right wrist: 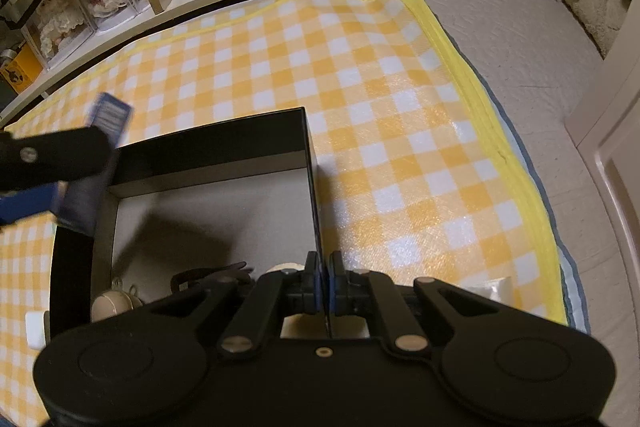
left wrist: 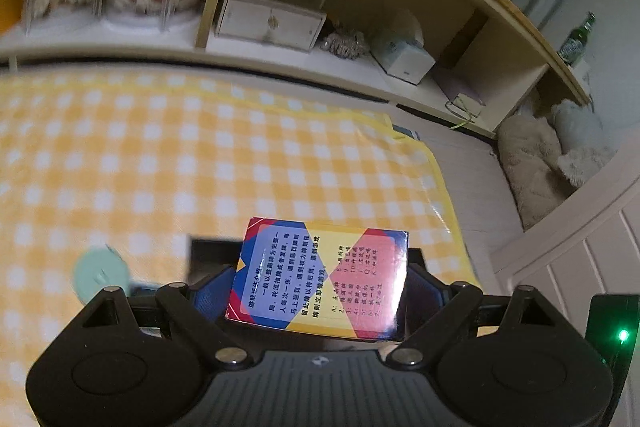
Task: Organize rigid objects
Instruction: 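Carry the card box into the black box and open the left tool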
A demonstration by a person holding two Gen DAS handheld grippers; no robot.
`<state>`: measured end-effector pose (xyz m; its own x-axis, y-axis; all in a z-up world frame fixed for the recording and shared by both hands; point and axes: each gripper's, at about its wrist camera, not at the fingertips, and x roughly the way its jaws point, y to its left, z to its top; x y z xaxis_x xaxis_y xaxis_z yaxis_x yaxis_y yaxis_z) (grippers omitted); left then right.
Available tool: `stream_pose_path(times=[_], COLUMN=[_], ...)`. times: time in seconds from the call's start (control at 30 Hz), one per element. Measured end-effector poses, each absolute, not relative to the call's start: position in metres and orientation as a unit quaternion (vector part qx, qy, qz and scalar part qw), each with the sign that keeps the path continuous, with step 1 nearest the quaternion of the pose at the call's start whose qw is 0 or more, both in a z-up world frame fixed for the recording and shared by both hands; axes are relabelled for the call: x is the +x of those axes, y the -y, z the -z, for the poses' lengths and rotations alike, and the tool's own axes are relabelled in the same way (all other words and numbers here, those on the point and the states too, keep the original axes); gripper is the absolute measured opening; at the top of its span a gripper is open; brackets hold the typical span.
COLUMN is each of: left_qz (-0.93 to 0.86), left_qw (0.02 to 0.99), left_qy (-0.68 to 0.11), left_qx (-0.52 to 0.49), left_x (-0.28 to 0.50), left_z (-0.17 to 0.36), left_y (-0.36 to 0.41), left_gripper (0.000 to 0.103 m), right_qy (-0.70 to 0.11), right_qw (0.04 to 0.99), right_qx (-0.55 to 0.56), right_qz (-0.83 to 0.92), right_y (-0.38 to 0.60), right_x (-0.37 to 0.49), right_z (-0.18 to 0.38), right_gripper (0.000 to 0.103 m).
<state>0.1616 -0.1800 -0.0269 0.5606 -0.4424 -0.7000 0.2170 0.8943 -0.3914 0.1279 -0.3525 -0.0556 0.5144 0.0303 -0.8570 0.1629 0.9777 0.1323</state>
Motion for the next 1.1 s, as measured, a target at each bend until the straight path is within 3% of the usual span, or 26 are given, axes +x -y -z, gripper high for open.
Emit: stream_pose_path(times=[0.5, 1.1], left_qz=[0.156, 0.167], left_qw=[0.843, 0.812], left_qy=[-0.461, -0.505], left_qx=[-0.230, -0.239], left_x=[0.173, 0.184], left_z=[0.076, 0.100], left_y=[0.211, 0.217], left_gripper=[0.090, 0.094], right_qy=[-0.491, -0.492], right_qw=[0.865, 0.864], right_qx=[0.097, 0.100], right_qz=[0.038, 0.037], right_y=[0.350, 0.352], right_x=[0.128, 0.128], right_z=[0.055, 0.056], right_gripper=[0.005, 0.005])
